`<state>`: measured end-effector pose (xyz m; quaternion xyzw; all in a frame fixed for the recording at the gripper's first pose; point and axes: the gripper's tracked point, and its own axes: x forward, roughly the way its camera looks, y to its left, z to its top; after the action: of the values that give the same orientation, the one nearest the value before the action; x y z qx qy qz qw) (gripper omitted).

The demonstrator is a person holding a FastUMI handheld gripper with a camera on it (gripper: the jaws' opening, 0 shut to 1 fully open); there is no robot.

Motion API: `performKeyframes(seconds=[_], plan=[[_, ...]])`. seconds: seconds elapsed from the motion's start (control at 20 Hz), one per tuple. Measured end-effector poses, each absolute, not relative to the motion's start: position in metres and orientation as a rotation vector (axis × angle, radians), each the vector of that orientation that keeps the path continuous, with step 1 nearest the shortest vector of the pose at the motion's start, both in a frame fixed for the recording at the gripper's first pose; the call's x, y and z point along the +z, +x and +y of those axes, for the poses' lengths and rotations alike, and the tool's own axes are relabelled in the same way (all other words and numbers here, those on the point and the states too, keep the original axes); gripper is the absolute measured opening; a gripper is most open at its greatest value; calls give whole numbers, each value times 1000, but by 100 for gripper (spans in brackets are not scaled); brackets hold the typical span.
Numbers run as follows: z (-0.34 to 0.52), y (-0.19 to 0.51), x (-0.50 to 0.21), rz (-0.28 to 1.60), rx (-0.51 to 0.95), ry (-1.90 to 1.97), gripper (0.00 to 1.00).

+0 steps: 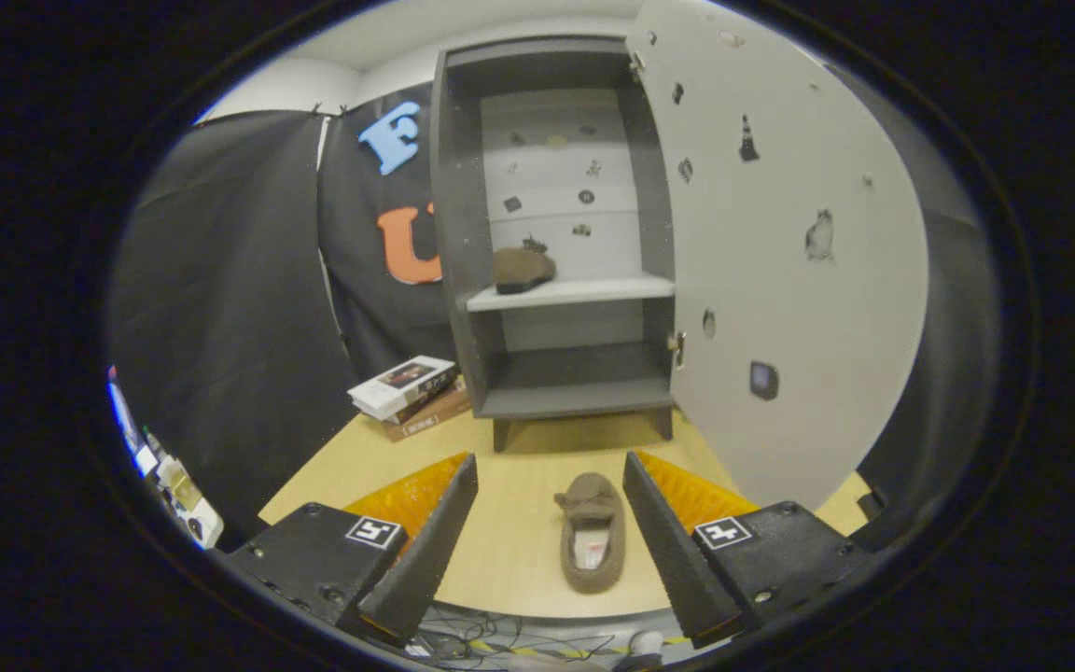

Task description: Open the shoe cabinet door, grab the shoes and put them into the shoe cabinet, then close the shoe cabinet door.

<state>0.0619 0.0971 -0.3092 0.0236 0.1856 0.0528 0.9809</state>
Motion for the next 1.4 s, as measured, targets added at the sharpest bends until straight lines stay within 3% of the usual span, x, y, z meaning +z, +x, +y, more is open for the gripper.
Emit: performKeyframes(seconds=[0.45, 1.0, 1.25, 1.4], plan=[[99, 138, -469, 625, 80, 63, 99], [102, 220, -522, 740, 51, 112, 99], [97, 226, -529, 771, 63, 119, 89], [82, 229, -531, 793, 45, 102, 72]])
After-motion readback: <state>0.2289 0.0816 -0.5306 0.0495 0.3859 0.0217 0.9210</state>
